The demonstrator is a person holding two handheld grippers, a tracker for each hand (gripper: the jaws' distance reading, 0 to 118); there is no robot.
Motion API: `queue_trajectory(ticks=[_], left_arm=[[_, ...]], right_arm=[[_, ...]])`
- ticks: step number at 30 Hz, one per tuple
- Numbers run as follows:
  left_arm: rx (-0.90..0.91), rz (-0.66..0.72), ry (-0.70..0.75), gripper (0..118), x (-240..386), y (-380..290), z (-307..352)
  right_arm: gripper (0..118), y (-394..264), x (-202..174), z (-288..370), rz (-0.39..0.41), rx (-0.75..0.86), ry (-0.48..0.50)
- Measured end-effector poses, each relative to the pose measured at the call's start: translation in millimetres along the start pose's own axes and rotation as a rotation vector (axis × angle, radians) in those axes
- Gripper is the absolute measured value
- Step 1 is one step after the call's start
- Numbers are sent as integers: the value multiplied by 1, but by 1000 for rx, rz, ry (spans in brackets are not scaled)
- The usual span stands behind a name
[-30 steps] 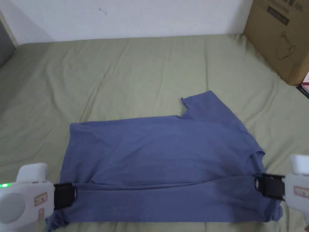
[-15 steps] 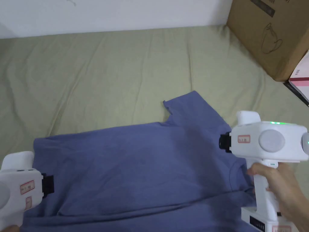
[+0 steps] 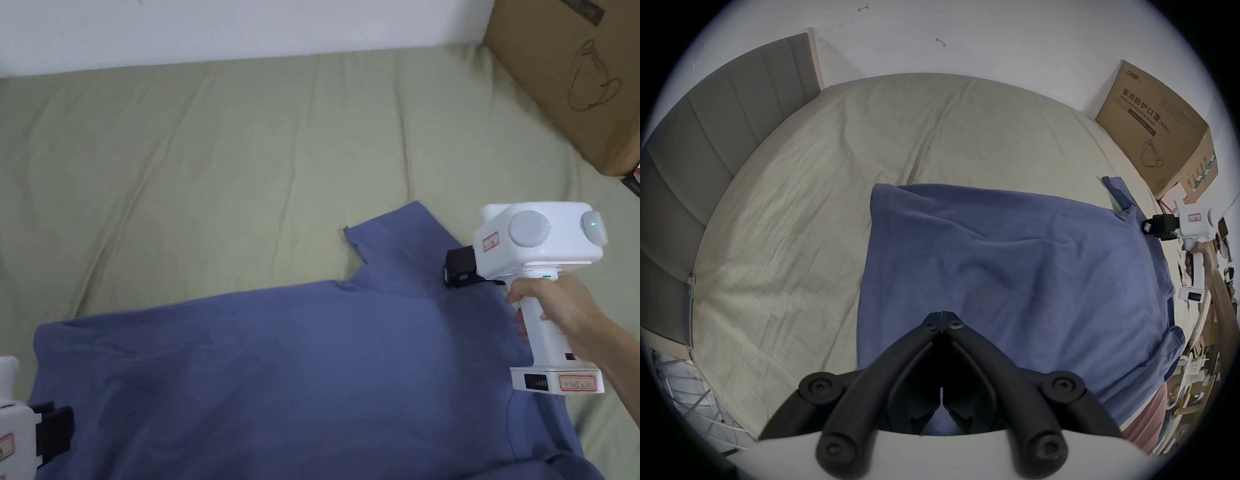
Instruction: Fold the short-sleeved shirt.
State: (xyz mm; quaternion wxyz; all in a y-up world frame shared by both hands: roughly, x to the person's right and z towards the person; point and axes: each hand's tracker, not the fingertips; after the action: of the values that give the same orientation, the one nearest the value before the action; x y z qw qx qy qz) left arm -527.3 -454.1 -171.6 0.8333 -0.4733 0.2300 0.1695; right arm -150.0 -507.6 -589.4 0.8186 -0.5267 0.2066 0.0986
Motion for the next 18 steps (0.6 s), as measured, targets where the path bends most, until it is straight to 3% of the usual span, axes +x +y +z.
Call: queue_trajectory(ticks=[1, 2, 6, 7, 8, 9, 10, 11, 14, 17, 18], left_arm=[[-2, 1, 3, 0, -1, 0, -1], [-5, 2, 8, 0, -2, 1, -2], [3, 12, 20, 0, -9, 7, -8], [8, 15, 15, 9, -13, 12, -10], [12, 20, 4, 31, -16, 17, -13], [0, 21, -1, 68, -22, 28, -20], [-5, 24, 3, 90, -25, 39, -27], [-9, 27, 31, 102, -28, 46, -33], [22, 69, 94, 102, -41, 77, -61], [9, 158, 34, 102, -52, 101, -87], [3, 160, 8, 96, -54, 105, -98]], right_arm=[[18, 0, -5, 2, 62, 13, -28], [3, 0, -8, 3, 86, 19, -51], [2, -1, -12, 7, 24, 26, -32], [2, -3, -13, 9, 25, 29, -32], [2, -3, -13, 10, 27, 32, -28], [2, -4, -12, 12, 18, 33, -6], [2, -4, -12, 13, 13, 34, 0], [2, -5, -14, 16, 15, 36, -2], [2, -6, -14, 17, 25, 37, -5], [2, -5, -15, 17, 26, 33, -10], [2, -5, -15, 17, 20, 33, -10]])
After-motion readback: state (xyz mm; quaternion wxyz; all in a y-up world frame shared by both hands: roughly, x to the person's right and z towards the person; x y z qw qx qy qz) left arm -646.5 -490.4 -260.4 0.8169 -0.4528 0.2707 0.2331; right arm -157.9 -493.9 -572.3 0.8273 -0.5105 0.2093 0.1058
